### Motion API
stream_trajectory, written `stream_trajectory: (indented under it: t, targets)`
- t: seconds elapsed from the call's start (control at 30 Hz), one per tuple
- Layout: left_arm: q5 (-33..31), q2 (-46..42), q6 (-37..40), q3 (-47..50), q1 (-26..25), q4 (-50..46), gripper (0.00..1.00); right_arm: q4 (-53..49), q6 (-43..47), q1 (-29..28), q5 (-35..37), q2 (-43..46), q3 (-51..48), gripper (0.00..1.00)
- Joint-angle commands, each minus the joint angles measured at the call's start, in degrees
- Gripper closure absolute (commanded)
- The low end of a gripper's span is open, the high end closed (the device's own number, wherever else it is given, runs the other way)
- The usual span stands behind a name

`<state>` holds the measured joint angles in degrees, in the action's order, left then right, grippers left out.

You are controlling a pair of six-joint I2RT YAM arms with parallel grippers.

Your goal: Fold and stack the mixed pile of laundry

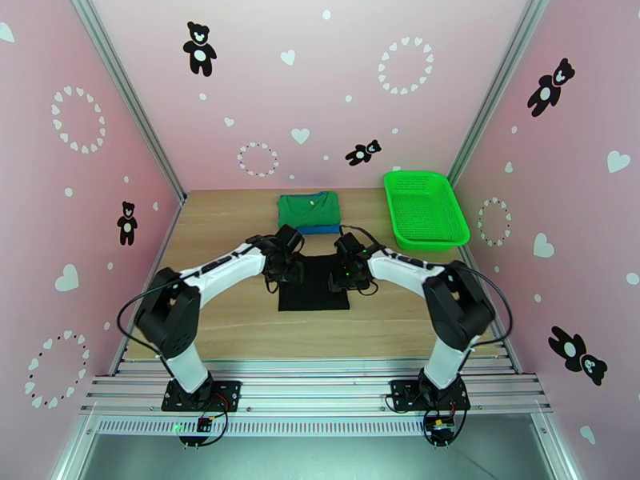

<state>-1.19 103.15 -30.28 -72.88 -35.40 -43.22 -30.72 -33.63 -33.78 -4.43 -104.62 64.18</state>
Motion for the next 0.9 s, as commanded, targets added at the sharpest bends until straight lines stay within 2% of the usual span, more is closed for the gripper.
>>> stream_trajectory:
  t: [0.0, 0.27, 0.4, 0.5, 0.57, 0.63, 0.67, 0.87]
  targets:
    - [1.8, 6.0, -0.6, 0.4, 0.1, 2.6, 0.30, 1.9, -1.6, -0.3, -1.2, -3.4, 0.8, 0.33]
    - [0.7, 13.9, -1.0, -0.2, -0.1, 2.7, 0.34, 5.5, -3.5, -1.3, -2.9, -5.5, -1.1, 0.43]
    - [1.9, 16.1, -1.2, -0.6, -1.2, 3.6, 0.46, 6.9, -4.3, -2.5, -4.2, -7.6, -0.3, 0.58]
    - [2.4, 17.7, -1.2, -1.1, -2.4, 4.1, 0.60, 7.2, -4.6, -3.6, -4.5, -9.4, 0.7, 0.71]
    - [2.7, 19.0, -1.2, -1.6, -3.0, 4.0, 0.76, 7.5, -4.8, -4.0, -4.5, -9.9, 1.0, 0.81]
    - [2.9, 19.9, -1.2, -1.5, -3.4, 4.2, 1.00, 7.5, -4.8, -4.2, -4.2, -9.8, 1.1, 0.93]
    - [2.6, 19.9, -1.5, -1.3, -3.5, 4.5, 1.00, 7.5, -4.7, -4.2, -3.9, -9.5, 1.1, 1.00]
    - [-4.8, 11.7, -2.8, 2.4, -3.6, 3.9, 1.00, 5.0, -1.8, -4.2, -1.0, -4.7, 2.0, 1.00]
